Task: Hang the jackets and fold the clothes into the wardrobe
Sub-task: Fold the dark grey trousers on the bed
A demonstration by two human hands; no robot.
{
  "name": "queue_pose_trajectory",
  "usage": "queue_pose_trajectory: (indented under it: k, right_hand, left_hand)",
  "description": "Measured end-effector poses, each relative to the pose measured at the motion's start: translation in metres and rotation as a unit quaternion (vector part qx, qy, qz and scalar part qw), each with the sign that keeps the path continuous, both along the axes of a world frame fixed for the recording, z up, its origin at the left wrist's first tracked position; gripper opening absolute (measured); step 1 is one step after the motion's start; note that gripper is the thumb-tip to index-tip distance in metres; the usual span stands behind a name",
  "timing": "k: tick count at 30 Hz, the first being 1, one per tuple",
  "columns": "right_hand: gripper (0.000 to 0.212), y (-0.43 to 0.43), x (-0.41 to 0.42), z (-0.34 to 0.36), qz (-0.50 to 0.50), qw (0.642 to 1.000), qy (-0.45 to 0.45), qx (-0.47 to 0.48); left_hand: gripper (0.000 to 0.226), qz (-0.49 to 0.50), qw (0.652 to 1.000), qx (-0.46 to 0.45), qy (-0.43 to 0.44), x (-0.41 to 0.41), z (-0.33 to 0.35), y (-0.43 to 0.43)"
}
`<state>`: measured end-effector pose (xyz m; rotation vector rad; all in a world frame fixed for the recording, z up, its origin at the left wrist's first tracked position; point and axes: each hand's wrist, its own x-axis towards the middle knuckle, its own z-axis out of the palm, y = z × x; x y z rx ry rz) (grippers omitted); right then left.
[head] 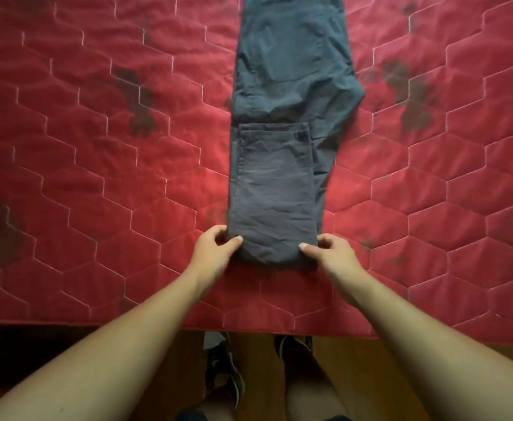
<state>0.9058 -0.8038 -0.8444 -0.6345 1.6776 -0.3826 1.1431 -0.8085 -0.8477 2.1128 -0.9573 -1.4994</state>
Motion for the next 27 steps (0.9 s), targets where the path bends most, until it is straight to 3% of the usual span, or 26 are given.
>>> queue_pose_trajectory:
  k: [4,6,9,13,16,18,20,22,25,27]
  right_hand:
    - [0.008,-0.026,-0.002,-0.005,0.042,0.997,-0.022,-0.055]
    - [0.003,-0.036,0.001,-0.011,0.029,0.997,-0.043,-0.051]
    - [0.020,-0.031,0.004,-0.025,0.022,0.995,-0.096,0.020]
    - [0.023,0.001,0.003,-0.036,0.138,0.989,0.014,0.048]
    - [0.021,0.010,0.011,-0.024,0.137,0.987,0.082,0.023]
    - [0.038,0.006,0.017,-0.013,0.135,0.981,0.133,-0.030]
    - [0.063,-0.006,0.021,-0.004,0.185,0.945,0.237,-0.129]
    - [0.072,-0.029,0.023,-0.006,0.289,0.853,0.371,-0.224]
    - [0.071,-0.080,0.029,-0.025,0.412,0.747,0.424,-0.303]
    - [0.072,-0.113,0.027,-0.049,0.455,0.713,0.439,-0.303]
  left_hand:
    - [0.018,0.000,0.997,-0.054,-0.046,-0.007,0.006,-0.017]
    - [0.008,0.014,0.999,-0.030,0.016,-0.008,0.004,-0.028]
    - [0.010,0.006,0.995,0.052,0.088,-0.006,-0.007,-0.025]
    - [0.012,-0.058,0.989,0.131,0.028,0.010,-0.023,0.002]
    - [0.004,-0.088,0.989,0.119,0.011,0.013,-0.022,0.010]
    - [0.030,-0.138,0.987,0.055,-0.053,0.010,-0.016,0.001]
    - [0.059,-0.202,0.970,-0.040,-0.131,0.006,-0.011,-0.016]
    - [0.070,-0.289,0.927,-0.116,-0.211,-0.001,-0.010,-0.041]
    - [0.070,-0.407,0.832,-0.214,-0.311,-0.011,-0.032,-0.083]
    - [0.069,-0.449,0.786,-0.238,-0.352,-0.011,-0.060,-0.109]
